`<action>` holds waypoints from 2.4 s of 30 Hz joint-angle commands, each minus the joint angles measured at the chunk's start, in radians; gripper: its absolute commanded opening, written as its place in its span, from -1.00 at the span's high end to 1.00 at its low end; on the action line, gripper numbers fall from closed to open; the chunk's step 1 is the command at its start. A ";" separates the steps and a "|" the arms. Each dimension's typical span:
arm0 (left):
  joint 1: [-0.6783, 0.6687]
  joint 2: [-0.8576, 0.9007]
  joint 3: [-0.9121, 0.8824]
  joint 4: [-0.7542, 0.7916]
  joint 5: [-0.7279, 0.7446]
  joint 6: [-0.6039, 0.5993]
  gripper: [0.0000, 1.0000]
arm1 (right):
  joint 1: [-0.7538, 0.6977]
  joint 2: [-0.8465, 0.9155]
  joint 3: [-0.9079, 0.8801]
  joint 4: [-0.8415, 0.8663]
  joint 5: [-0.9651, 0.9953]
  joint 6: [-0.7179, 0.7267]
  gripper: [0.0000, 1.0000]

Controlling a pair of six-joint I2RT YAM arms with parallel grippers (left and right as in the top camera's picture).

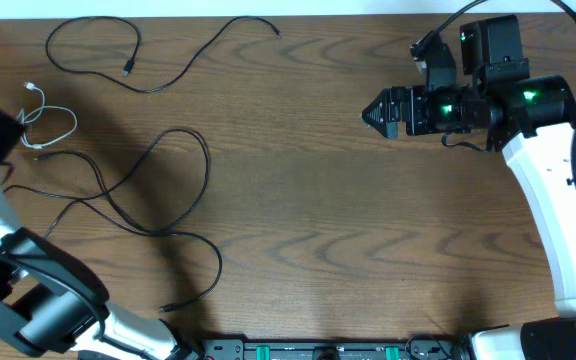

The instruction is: Untangle cables

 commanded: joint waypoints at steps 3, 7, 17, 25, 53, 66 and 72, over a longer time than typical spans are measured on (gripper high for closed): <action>-0.117 0.050 0.008 -0.130 0.064 -0.095 -0.92 | 0.001 0.005 0.002 -0.001 0.000 0.014 -0.98; -0.176 0.105 -0.001 -0.137 0.062 -0.090 -0.92 | 0.001 0.005 0.002 -0.008 0.000 0.014 -0.99; -0.220 0.289 -0.002 -0.104 0.028 -0.092 -0.91 | 0.013 0.005 0.002 -0.025 0.000 0.014 -0.98; -0.220 0.341 -0.002 -0.096 -0.049 -0.092 -0.38 | 0.013 0.005 0.002 -0.028 0.000 0.014 -0.98; -0.219 0.330 -0.001 -0.208 -0.125 -0.134 0.85 | 0.018 0.005 0.002 -0.034 0.000 0.013 -0.99; -0.217 0.135 0.000 -0.269 -0.126 -0.428 0.85 | 0.018 0.005 0.002 -0.049 0.000 0.010 -0.98; -0.217 0.144 -0.002 -0.325 -0.164 -0.437 0.85 | 0.018 0.005 0.002 -0.055 0.000 0.010 -0.99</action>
